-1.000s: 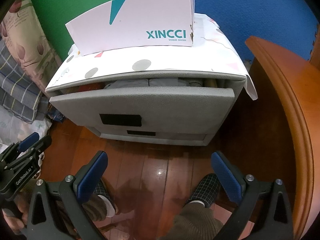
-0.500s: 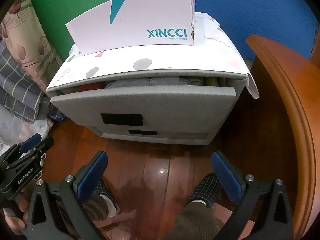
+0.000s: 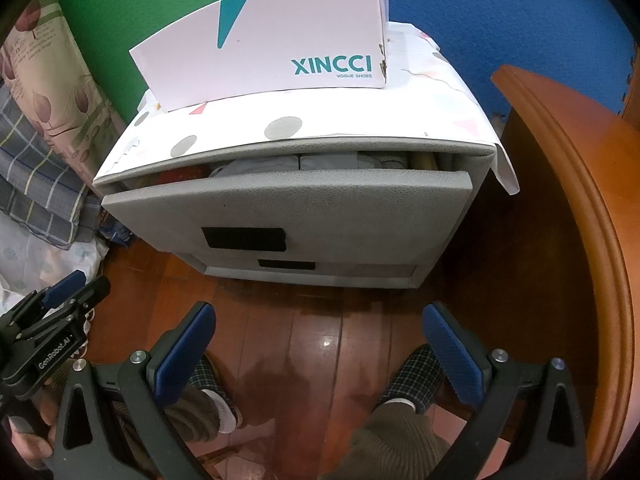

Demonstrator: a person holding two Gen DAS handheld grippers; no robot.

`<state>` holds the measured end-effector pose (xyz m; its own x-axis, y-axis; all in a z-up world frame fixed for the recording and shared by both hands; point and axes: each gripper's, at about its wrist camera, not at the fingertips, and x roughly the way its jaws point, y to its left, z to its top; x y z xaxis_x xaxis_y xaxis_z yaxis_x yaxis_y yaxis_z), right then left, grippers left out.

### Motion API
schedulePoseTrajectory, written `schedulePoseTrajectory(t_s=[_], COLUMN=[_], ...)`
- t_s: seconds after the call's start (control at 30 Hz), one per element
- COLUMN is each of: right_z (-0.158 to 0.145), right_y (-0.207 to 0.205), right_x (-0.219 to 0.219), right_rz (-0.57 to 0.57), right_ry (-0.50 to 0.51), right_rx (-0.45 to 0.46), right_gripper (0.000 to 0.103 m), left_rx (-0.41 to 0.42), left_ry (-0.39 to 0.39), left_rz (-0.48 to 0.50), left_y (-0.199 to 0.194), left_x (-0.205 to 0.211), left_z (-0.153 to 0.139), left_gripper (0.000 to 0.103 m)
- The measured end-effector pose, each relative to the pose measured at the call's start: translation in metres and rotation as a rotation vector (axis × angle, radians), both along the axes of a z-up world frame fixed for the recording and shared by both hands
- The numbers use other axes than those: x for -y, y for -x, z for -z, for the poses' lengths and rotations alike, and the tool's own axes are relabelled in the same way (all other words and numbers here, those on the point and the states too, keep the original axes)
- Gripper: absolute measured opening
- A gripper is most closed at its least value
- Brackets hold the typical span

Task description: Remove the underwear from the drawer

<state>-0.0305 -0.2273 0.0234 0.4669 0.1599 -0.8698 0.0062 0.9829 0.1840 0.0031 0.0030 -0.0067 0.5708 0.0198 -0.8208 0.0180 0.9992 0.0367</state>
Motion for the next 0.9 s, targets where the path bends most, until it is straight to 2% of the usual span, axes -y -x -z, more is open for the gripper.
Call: schedulePoseTrajectory(t_s=[0.4, 0.57, 0.9], right_z=[0.001, 0.000, 0.000], right_y=[0.001, 0.002, 0.002], right_x=[0.000, 0.001, 0.007], right_rz=[-0.003, -0.003, -0.001], right_ry=[-0.008, -0.013, -0.041], right_rx=[0.002, 0.000, -0.003], right_gripper=[0.102, 0.102, 0.102], left_rx=[-0.004, -0.001, -0.035], left_ry=[0.007, 0.039, 0.309], left_rz=[-0.004, -0.004, -0.125], left_y=[-0.001, -0.004, -0.040], left_x=[-0.001, -0.006, -0.059], left_z=[0.001, -0.003, -0.009], left_gripper=[0.048, 0.048, 0.048])
